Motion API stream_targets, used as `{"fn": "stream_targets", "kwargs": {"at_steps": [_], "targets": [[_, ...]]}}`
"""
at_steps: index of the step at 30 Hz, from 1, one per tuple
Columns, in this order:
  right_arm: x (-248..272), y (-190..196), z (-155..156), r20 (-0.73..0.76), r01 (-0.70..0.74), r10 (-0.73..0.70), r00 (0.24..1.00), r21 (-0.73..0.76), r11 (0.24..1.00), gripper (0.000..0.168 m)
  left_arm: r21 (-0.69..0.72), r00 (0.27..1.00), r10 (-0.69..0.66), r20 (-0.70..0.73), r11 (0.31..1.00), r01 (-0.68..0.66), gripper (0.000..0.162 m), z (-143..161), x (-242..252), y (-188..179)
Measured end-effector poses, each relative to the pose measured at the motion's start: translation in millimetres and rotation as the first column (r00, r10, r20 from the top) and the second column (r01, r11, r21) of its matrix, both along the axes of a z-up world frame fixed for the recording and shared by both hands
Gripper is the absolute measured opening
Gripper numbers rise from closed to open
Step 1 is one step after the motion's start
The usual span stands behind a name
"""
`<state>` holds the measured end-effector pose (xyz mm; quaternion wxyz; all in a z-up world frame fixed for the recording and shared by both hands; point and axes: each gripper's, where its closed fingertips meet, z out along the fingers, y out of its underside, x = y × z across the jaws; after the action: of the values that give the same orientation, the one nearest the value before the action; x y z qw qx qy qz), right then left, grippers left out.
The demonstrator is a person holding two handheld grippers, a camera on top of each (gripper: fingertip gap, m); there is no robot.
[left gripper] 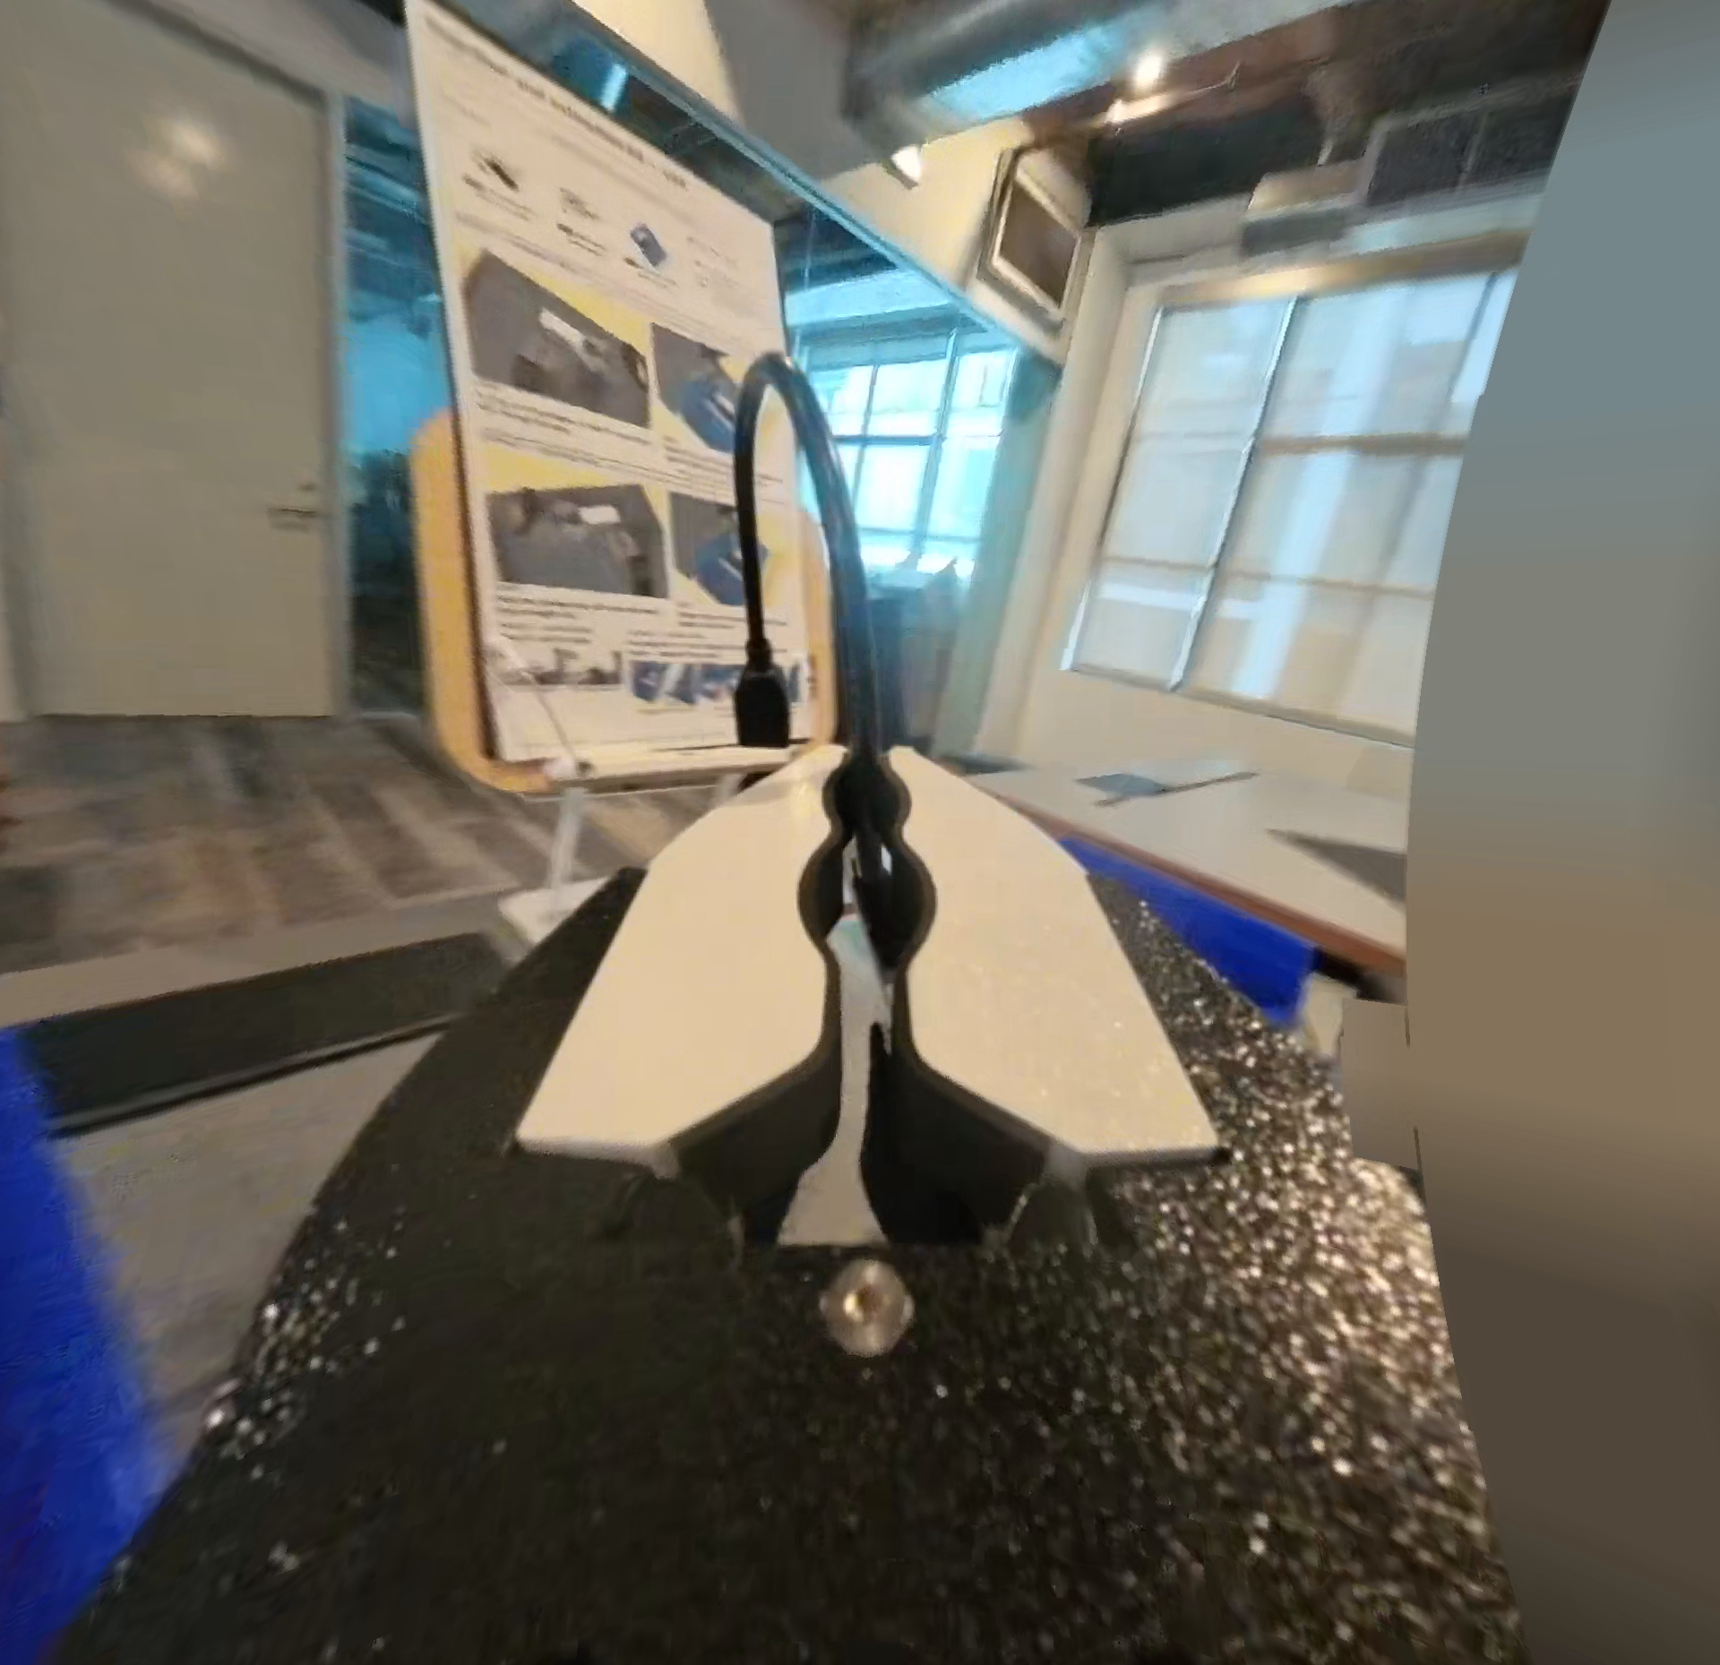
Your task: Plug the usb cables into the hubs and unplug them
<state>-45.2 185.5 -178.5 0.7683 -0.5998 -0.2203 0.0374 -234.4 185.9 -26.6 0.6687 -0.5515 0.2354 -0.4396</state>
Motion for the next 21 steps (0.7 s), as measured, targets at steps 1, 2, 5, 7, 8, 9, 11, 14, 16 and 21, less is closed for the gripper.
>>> {"fn": "stream_targets", "kwargs": {"at_steps": [1,2,5,7,8,9,11,14,16,21], "targets": [[11,0,6,-0.018,0.047,-0.046,0.999,0.025,0.999,0.019,-0.044,0.997,-0.043,0.070,0.998,0.046,0.003,-4,11,1],[19,-1,10,-0.041,0.075,-0.073,0.996,0.040,0.996,0.018,-0.084,0.986,-0.086,0.145,0.991,0.099,0.003,-8,21,2],[27,-2,12,-0.121,0.059,-0.055,0.991,0.025,0.998,0.018,-0.155,0.948,-0.167,0.271,0.964,0.214,0.003,-32,46,9],[25,0,10,-0.157,0.023,-0.022,0.987,0.002,1.000,0.019,-0.179,0.918,-0.203,0.340,0.945,0.275,0.004,-45,56,15],[21,0,9,-0.169,-0.015,0.014,0.986,-0.001,1.000,0.021,-0.185,0.905,-0.211,0.371,0.938,0.294,0.004,-51,58,18],[15,-2,10,-0.188,-0.066,0.065,0.980,0.000,0.998,0.025,-0.188,0.893,-0.220,0.393,0.931,0.312,0.004,-58,60,21],[-3,-10,13,-0.245,-0.235,0.229,0.942,0.006,0.972,0.034,-0.199,0.861,-0.269,0.433,0.903,0.382,0.003,-72,69,21],[-13,-11,10,-0.376,-0.381,0.327,0.867,-0.077,0.921,0.056,-0.188,0.802,-0.336,0.493,0.859,0.476,0.003,-87,80,20],[-19,-9,6,-0.493,-0.481,0.358,0.793,-0.144,0.865,0.072,-0.168,0.764,-0.379,0.522,0.832,0.528,0.003,-91,86,14],[-42,-32,14,-0.755,-0.840,0.504,0.419,-0.112,0.531,0.064,-0.111,0.730,-0.461,0.504,0.804,0.585,0.004,-91,104,-6]]}}
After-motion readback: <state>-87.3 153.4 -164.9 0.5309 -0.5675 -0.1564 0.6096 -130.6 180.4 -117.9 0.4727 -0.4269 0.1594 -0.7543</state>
